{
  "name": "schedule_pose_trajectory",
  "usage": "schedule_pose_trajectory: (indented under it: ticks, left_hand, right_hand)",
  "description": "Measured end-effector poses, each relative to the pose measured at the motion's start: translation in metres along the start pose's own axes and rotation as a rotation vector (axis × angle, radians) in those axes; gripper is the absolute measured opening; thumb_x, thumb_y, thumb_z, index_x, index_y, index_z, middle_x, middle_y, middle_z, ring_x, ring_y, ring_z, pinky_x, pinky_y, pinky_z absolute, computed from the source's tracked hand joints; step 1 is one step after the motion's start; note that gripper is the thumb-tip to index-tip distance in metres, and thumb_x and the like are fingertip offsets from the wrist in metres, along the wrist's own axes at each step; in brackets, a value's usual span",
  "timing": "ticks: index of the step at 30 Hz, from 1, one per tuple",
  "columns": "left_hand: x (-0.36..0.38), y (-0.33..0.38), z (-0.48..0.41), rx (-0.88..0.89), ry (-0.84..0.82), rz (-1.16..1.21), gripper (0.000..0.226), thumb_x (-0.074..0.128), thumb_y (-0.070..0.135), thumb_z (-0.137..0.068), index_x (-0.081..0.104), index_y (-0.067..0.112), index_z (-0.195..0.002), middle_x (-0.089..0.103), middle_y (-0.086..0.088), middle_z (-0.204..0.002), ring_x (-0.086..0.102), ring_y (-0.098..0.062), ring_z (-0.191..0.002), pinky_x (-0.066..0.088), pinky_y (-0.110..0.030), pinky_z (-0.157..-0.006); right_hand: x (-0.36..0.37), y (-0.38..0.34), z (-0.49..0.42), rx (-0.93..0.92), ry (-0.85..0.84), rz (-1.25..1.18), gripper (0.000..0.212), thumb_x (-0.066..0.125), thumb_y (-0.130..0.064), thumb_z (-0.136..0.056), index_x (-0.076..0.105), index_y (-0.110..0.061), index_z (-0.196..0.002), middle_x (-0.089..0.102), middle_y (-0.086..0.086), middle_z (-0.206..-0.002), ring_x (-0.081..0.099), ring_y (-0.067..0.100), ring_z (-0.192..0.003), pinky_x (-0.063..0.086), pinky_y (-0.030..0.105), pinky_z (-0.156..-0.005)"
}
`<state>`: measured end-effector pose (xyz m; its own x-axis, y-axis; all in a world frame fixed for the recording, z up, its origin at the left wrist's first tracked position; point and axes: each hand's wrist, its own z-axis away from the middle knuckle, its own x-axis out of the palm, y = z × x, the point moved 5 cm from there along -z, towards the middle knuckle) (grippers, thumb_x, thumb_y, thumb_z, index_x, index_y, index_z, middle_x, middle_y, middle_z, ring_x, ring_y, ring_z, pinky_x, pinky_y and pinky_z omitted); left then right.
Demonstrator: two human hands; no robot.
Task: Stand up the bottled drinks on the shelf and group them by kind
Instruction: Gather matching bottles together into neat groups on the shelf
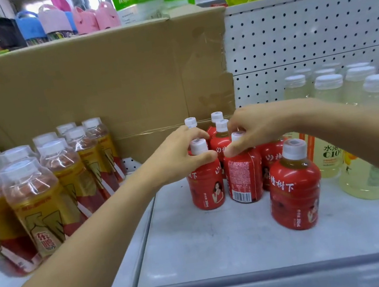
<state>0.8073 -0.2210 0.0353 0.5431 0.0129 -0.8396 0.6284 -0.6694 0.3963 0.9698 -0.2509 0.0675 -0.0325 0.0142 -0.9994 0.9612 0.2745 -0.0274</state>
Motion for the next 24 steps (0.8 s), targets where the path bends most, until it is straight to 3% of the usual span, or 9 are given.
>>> schedule_pose_trajectory:
  ticks: [3,5,8,10,14,18,24]
  left_hand:
    - [-0.005,-0.001,0.000,-0.025,0.033,0.004,0.023,0.076,0.038,-0.084,0.069,0.023,-0.101,0.059,0.015,-0.091,0.057,-0.011,-0.087,0.047,-0.022,-0.073]
    - [-0.008,0.000,-0.001,-0.004,-0.068,0.008,0.028,0.074,0.028,-0.088,0.069,0.024,-0.115,0.060,0.019,-0.101,0.057,-0.008,-0.097,0.046,-0.016,-0.079]
    - [-0.013,-0.003,0.000,-0.012,-0.173,0.052,0.037,0.068,0.018,-0.092,0.064,0.030,-0.127,0.059,0.010,-0.126,0.056,-0.008,-0.114,0.050,-0.027,-0.095]
    - [-0.013,-0.005,0.002,-0.027,-0.162,0.099,0.039,0.068,0.017,-0.092,0.063,0.032,-0.128,0.059,0.009,-0.129,0.057,-0.010,-0.116,0.052,-0.030,-0.096]
    - [-0.011,-0.005,0.004,-0.036,-0.048,0.053,0.037,0.074,0.030,-0.088,0.066,0.023,-0.123,0.063,0.008,-0.115,0.062,-0.007,-0.100,0.053,-0.022,-0.082]
    - [-0.012,-0.002,0.003,-0.009,-0.059,0.063,0.033,0.074,0.022,-0.088,0.067,0.021,-0.120,0.063,0.011,-0.108,0.061,-0.004,-0.096,0.049,-0.008,-0.074]
    - [-0.006,-0.001,0.001,0.025,-0.051,0.082,0.035,0.072,0.016,-0.090,0.066,0.018,-0.124,0.066,0.005,-0.117,0.064,-0.012,-0.104,0.053,-0.027,-0.091]
  right_hand:
    - [-0.005,0.002,0.006,-0.045,-0.044,-0.037,0.029,0.073,-0.043,-0.085,0.063,-0.019,-0.097,0.064,-0.006,-0.086,0.061,0.012,-0.076,0.047,0.030,-0.063]
    - [-0.004,0.006,0.002,-0.019,-0.003,-0.023,0.037,0.073,-0.049,-0.083,0.066,-0.013,-0.090,0.068,0.002,-0.083,0.064,0.018,-0.073,0.047,0.032,-0.061]
    - [0.000,0.009,-0.005,0.031,0.083,0.048,0.053,0.070,-0.063,-0.078,0.067,-0.010,-0.078,0.068,0.005,-0.072,0.058,0.017,-0.060,0.043,0.030,-0.054]
    - [0.000,0.009,-0.005,0.017,0.113,0.065,0.056,0.068,-0.065,-0.078,0.066,-0.010,-0.079,0.067,0.007,-0.074,0.056,0.017,-0.060,0.043,0.031,-0.055]
    - [-0.007,0.004,0.006,-0.069,0.043,0.004,0.030,0.069,-0.047,-0.086,0.062,-0.022,-0.101,0.056,-0.010,-0.084,0.053,0.006,-0.073,0.040,0.028,-0.060]
    - [-0.002,0.006,-0.006,-0.034,0.124,0.070,0.051,0.068,-0.057,-0.083,0.058,-0.008,-0.071,0.053,0.003,-0.065,0.045,0.019,-0.057,0.034,0.031,-0.052]
    - [-0.002,0.002,-0.009,0.020,0.225,0.077,0.063,0.070,-0.063,-0.077,0.048,-0.008,-0.058,0.044,0.004,-0.052,0.037,0.019,-0.049,0.029,0.029,-0.048]
